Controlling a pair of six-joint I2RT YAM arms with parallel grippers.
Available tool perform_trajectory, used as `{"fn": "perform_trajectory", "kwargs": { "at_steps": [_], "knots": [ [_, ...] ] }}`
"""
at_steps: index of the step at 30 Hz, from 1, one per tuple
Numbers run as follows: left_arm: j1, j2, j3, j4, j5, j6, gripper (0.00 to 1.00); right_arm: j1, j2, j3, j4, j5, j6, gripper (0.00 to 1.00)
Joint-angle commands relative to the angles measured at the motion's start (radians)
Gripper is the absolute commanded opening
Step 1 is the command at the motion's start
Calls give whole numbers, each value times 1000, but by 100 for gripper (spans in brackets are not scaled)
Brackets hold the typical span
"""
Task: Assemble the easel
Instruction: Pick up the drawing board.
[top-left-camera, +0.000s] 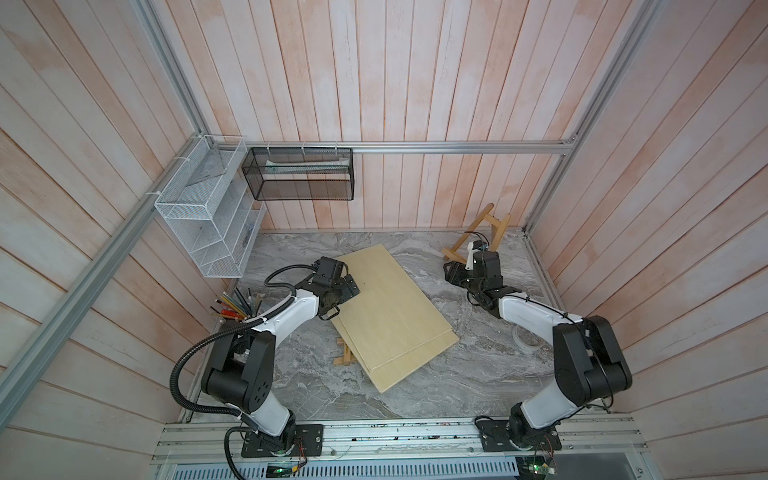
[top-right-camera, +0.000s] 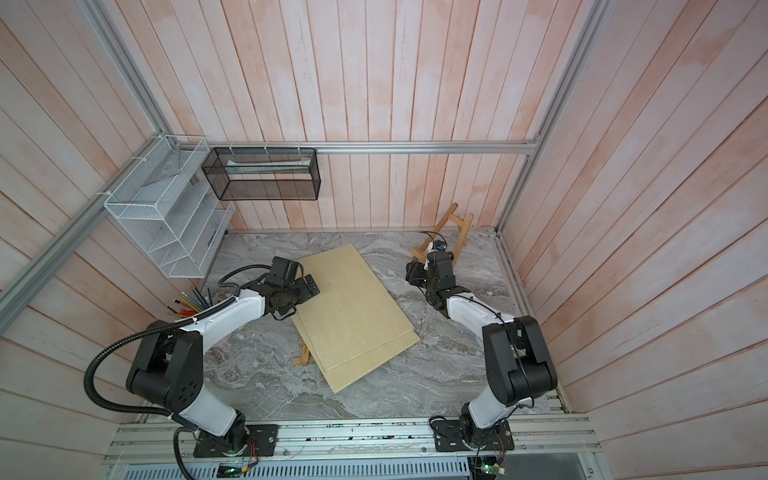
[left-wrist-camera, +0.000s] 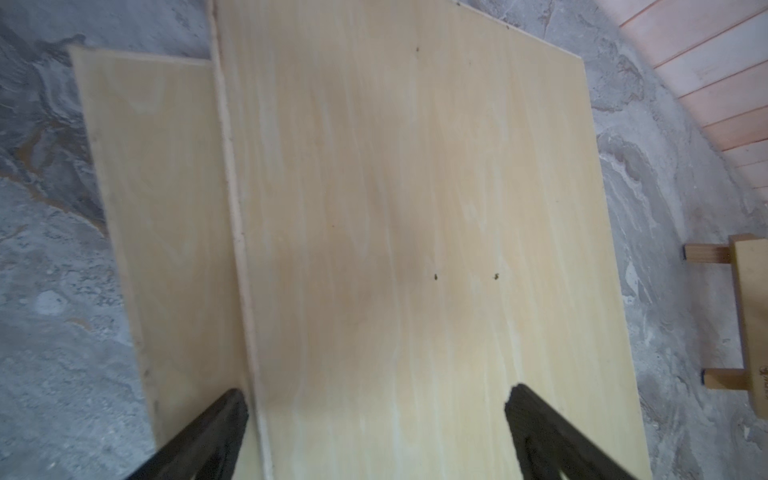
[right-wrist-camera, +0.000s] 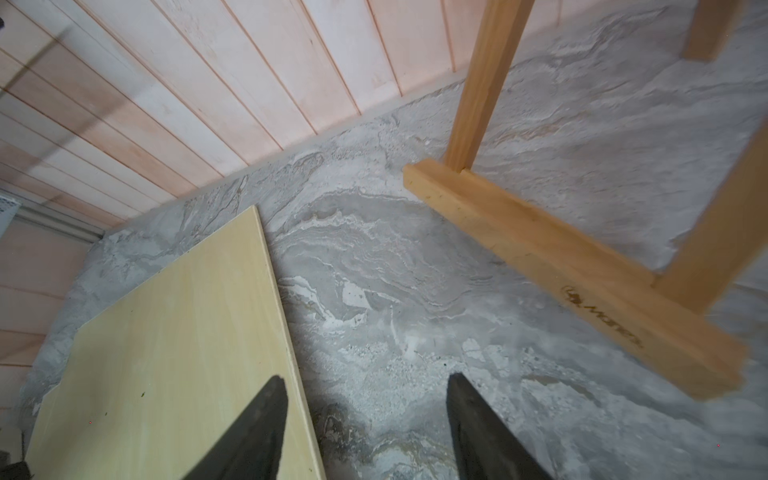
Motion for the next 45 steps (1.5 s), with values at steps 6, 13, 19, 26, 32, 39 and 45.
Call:
{"fn": "perform_trajectory", "kwargs": {
  "at_steps": [6, 13, 19, 26, 32, 39, 45],
  "knots": [
    [-57, 126, 67, -92, 42, 42, 100, -9, 208, 58, 83, -274, 80, 62],
    [-58, 176, 91, -84, 37, 56, 100, -9, 290, 55, 145, -396, 108, 60],
    [-58, 241, 119, -84, 24, 69, 100, -9, 311, 30, 198, -501, 112, 57],
    [-58, 293, 144, -81, 30, 87, 94, -9, 314, 20, 292, -648, 138, 51],
    [-59, 344, 158, -84, 30, 110, 83, -6, 266, 37, 385, -741, 198, 43],
    [-59, 359, 140, -72, 34, 112, 81, 2, 187, 108, 287, -748, 156, 42],
    [-61, 357, 138, -57, 44, 122, 80, 12, 157, 177, 148, -707, 64, 40]
  ]
}}
